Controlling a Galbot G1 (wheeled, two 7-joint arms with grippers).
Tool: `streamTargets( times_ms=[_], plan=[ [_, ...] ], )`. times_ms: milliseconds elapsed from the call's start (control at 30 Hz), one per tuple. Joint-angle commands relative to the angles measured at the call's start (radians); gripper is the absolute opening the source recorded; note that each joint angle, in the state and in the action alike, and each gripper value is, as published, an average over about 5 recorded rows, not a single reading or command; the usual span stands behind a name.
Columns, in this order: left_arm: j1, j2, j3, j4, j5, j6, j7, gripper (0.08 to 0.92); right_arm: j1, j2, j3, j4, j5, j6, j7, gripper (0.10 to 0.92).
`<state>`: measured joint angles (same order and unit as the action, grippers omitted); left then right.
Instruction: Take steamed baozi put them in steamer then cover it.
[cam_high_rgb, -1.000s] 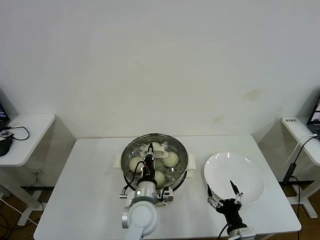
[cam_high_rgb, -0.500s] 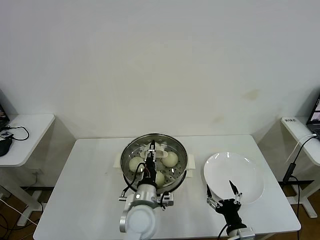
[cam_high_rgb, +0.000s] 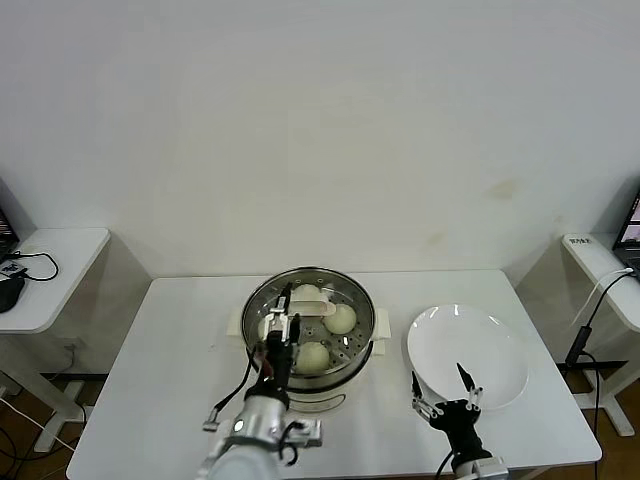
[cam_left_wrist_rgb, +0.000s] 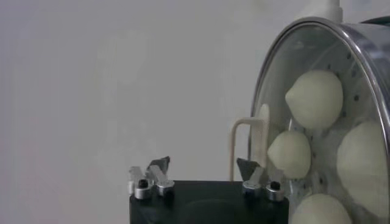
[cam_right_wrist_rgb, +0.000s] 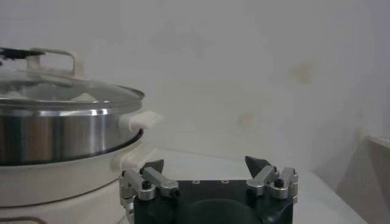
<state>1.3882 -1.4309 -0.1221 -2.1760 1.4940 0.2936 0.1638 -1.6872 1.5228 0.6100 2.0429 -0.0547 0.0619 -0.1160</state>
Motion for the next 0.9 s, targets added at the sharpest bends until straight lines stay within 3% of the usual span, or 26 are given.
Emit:
streamTargets(
  times_ms=[33, 167, 267, 467, 900],
  plan=[
    [0.237, 0.146, -0.197, -0.145, -0.950, -0.278, -0.317, 0.822, -0.013, -0.018, -0.011, 0.005, 0.017, -0.003, 0.002, 0.823],
    [0.314, 0.160, -0.363, -0.133, -1.502, -0.411, -0.404, 0.823, -0.048, -0.062, -0.032, 0.023, 0.038, -0.005, 0.003, 0.823],
    [0.380, 0.158, -0.450, -0.113, -1.692, -0.458, -0.420, 0.823, -0.083, -0.108, -0.042, 0.037, 0.058, 0.000, 0.003, 0.823],
    [0.485, 0.137, -0.465, -0.113, -1.783, -0.405, -0.422, 0.823, -0.153, -0.205, -0.026, 0.079, 0.142, 0.014, 0.004, 0.823],
    [0.591, 0.096, -0.491, -0.051, -1.723, -0.468, -0.435, 0.823, -0.247, -0.324, 0.005, 0.082, 0.230, 0.078, 0.037, 0.823]
  ],
)
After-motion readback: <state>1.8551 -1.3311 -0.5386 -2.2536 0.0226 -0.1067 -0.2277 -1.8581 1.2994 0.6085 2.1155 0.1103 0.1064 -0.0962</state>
